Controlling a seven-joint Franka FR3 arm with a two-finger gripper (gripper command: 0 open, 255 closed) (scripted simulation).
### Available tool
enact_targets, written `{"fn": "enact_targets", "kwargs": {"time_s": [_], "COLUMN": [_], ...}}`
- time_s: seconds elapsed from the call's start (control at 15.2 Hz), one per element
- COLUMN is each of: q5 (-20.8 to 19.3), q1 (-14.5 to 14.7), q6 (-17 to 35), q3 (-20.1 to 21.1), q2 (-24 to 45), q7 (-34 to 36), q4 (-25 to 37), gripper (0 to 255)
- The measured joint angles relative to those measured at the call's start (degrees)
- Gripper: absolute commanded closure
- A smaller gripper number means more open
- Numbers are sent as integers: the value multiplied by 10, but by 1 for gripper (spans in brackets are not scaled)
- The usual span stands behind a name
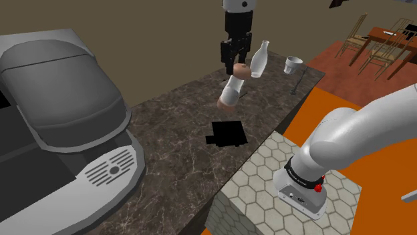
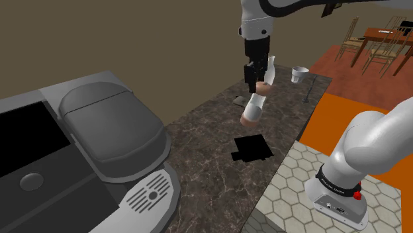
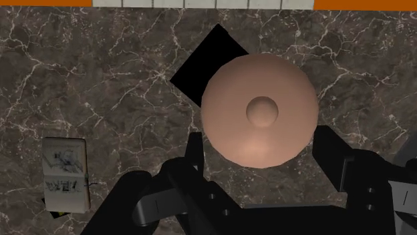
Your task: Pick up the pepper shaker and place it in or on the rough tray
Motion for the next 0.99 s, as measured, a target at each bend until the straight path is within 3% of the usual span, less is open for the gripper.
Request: {"fn": "enact_targets", "kwargs": {"time_s": [0.2, 0.99], "q5": [-5, -2], "q1": [-4, -2], "q6": [2, 92], "q3": [-11, -8], "q2": [-17, -23], "q7": [-15, -18], "q4": [-20, -116], "gripper": [255, 255]}}
